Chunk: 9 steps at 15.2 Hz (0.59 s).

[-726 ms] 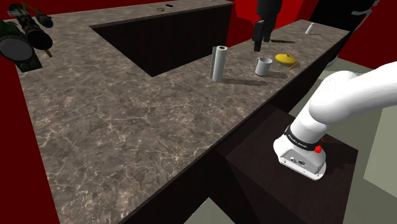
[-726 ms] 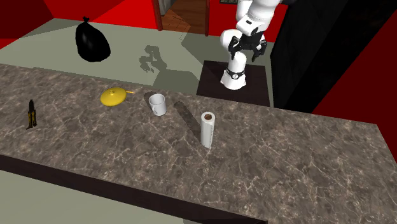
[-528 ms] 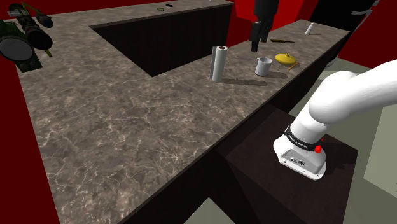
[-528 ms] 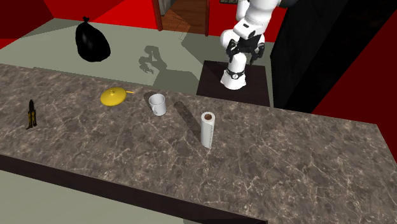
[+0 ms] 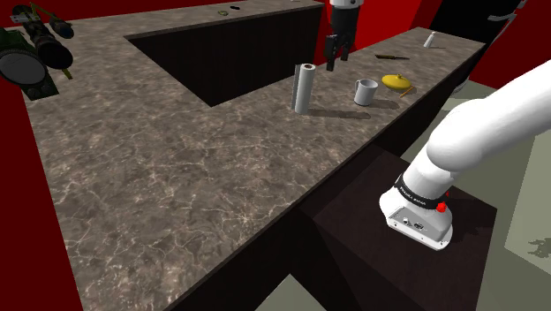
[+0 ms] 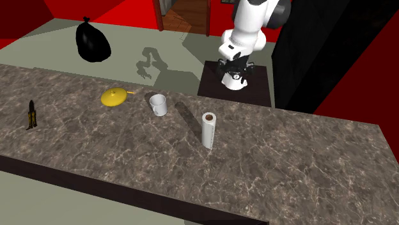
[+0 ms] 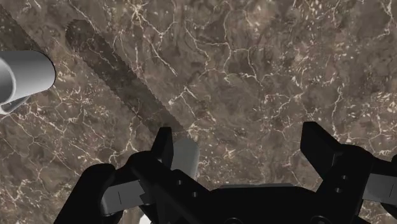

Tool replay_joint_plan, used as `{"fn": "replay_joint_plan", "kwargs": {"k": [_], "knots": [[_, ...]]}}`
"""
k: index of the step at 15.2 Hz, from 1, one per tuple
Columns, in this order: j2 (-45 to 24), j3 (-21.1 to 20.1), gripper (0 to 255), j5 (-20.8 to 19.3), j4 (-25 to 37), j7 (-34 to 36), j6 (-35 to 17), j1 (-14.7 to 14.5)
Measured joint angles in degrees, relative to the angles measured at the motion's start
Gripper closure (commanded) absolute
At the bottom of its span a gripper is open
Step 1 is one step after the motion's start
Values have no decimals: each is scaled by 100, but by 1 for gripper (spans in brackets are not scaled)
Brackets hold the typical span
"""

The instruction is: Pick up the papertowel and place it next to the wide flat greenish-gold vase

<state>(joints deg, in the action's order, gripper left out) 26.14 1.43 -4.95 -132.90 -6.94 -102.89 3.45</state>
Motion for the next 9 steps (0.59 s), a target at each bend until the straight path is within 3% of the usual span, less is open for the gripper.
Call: {"fn": "replay_joint_plan", "kwargs": {"k": [9], "knots": [[-1805,377,0,196,1013,-265,-1056,170]]}}
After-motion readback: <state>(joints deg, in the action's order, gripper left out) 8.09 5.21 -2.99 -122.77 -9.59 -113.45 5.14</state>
